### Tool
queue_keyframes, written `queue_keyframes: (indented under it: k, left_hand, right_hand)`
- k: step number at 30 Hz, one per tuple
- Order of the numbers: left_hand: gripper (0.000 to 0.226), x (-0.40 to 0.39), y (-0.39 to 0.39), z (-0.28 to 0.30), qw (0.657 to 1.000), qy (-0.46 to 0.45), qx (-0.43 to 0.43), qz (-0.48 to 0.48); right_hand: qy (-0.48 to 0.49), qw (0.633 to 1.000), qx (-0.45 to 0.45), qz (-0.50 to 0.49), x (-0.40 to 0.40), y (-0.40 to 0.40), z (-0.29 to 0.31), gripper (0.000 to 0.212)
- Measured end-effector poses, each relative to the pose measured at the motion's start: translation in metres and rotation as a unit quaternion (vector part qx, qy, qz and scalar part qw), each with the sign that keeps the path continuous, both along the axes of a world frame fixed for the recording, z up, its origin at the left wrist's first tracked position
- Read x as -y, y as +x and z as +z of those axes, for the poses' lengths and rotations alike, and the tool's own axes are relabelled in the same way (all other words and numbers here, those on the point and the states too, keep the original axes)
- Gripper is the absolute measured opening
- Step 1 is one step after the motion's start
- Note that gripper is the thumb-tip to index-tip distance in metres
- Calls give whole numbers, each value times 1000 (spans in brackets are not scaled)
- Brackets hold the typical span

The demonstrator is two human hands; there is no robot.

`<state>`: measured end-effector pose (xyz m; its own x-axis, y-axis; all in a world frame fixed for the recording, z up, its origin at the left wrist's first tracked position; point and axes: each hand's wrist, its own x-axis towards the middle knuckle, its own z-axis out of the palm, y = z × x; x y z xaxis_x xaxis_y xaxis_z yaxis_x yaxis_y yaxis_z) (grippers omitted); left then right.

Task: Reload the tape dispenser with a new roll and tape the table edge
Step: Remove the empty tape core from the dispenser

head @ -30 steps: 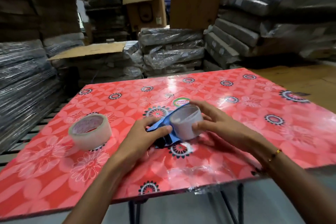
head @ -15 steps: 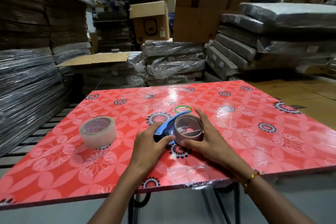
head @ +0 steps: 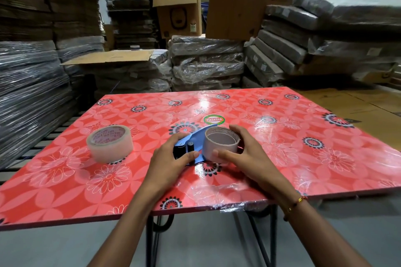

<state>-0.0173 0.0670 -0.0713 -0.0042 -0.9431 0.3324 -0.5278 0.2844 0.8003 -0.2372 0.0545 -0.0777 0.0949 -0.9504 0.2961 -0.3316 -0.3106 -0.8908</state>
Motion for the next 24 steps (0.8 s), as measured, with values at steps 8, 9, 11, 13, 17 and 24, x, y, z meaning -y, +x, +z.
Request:
queue_keyframes:
  k: [8, 9, 11, 13, 17, 24]
  left_hand:
    - [55, 1, 0, -1, 1000, 2, 15, -2]
    - [54, 1, 0, -3, 1000, 3, 15, -2]
    - [49, 2, -1, -4, 1000, -1, 13, -1]
    - [46, 3, -1, -4, 1000, -7, 6, 7]
    - [42, 7, 0, -6, 999, -15, -11, 48]
    - [30, 26, 2, -7, 992, -5, -27, 127]
  right_hand:
    - [0, 994, 105, -5, -4, -1, 4, 67]
    - [-5, 993, 120, -12, -4, -1, 5, 65]
    - [-11, 987, 156, -32, -4, -3, 6, 65]
    - [8, 981, 187, -50, -3, -4, 5, 70]
    - [23, 971, 234, -43, -4, -2, 7, 68]
    - [55, 966, 249, -30, -7, -1, 13, 58]
